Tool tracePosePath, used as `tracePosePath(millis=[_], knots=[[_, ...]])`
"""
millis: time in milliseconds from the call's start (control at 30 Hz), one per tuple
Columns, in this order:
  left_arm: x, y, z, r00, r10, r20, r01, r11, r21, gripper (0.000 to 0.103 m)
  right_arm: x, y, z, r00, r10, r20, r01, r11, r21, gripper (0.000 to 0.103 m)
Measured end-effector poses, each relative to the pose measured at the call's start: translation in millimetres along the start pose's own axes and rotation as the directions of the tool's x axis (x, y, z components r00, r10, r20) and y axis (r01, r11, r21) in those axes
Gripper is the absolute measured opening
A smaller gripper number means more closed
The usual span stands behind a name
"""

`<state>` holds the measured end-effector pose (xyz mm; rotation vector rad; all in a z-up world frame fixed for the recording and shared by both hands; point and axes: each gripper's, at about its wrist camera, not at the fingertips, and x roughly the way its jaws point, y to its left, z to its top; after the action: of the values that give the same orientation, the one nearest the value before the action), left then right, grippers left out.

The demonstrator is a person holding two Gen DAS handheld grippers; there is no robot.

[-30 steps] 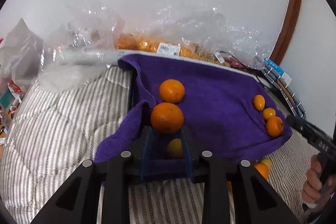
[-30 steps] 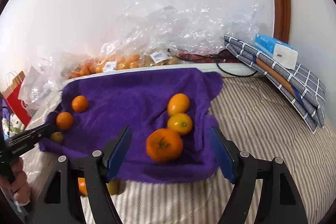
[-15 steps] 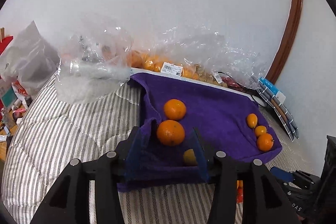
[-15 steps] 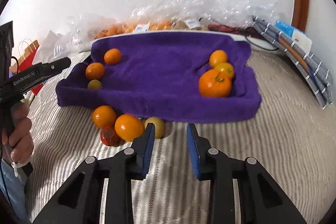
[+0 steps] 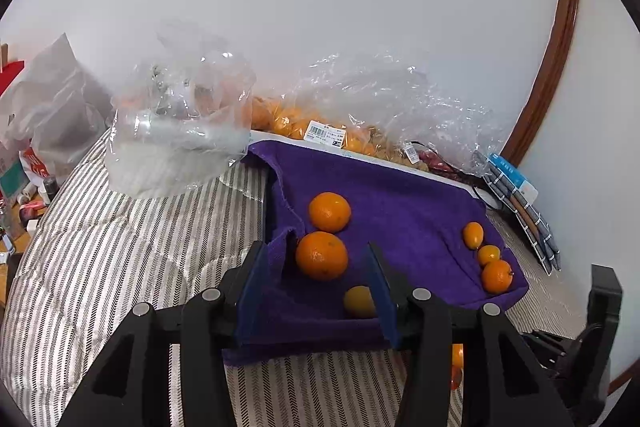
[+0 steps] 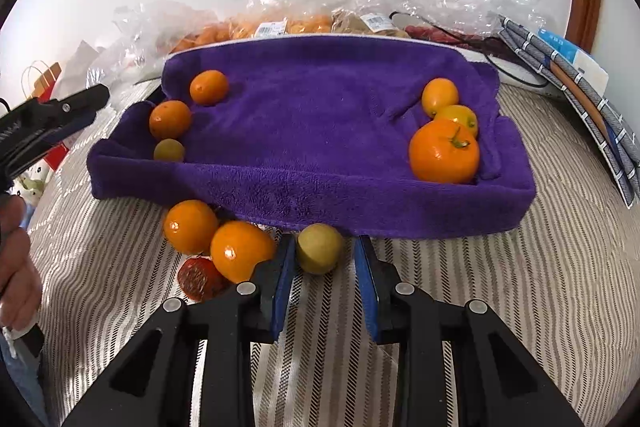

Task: Organize fruits
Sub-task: 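Grasp another yellow-green fruit with the right tool while the left tool reaches an orange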

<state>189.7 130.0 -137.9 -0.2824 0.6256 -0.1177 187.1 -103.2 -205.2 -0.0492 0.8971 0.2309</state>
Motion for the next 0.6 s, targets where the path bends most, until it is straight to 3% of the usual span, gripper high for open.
tracePosePath(millis=[67, 233, 300, 367, 433, 500, 600], knots=[[0.8, -0.5, -0.3, 1.0, -0.006, -0.005, 0.006, 1.0, -0.002, 0.047, 1.0, 1.2, 0.3, 1.0, -0.011, 0.007, 0.011, 1.0, -0.007, 0.025], [0.5, -5.0, -2.7, 0.999, -0.051, -0.016, 0.051, 0.999, 0.005, 0.045, -6.9, -7.4, -3.8, 0.999, -0.013, 0.033, 0.013, 1.0, 0.009, 0.025], [-1.8, -10.0, -4.3, 0.995, -0.101, -0.024, 0.102, 0.995, 0.018, 0.045, -14.6, -16.6, -8.4, 0.998, -0.038, 0.054, 0.037, 0.999, 0.017, 0.025], [-5.2, -16.4, -6.5, 0.984, -0.176, -0.042, 0.177, 0.984, 0.035, 0.045, -22.7, -27.7, -14.2, 0.996, -0.066, 0.067, 0.065, 0.998, 0.019, 0.025], [-12.1, -27.5, -10.7, 0.958, -0.282, -0.06, 0.286, 0.956, 0.072, 0.045, -30.1, -39.4, -19.8, 0.993, -0.088, 0.075, 0.087, 0.996, 0.023, 0.025], [-15.5, -40.9, -17.1, 0.938, -0.334, -0.09, 0.343, 0.931, 0.124, 0.045, -36.3, -50.2, -24.7, 0.992, -0.098, 0.081, 0.096, 0.995, 0.028, 0.025], [-10.4, -60.0, -29.6, 0.949, -0.286, -0.133, 0.309, 0.928, 0.207, 0.045, -45.2, -69.2, -31.4, 0.991, -0.095, 0.095, 0.088, 0.993, 0.072, 0.025]])
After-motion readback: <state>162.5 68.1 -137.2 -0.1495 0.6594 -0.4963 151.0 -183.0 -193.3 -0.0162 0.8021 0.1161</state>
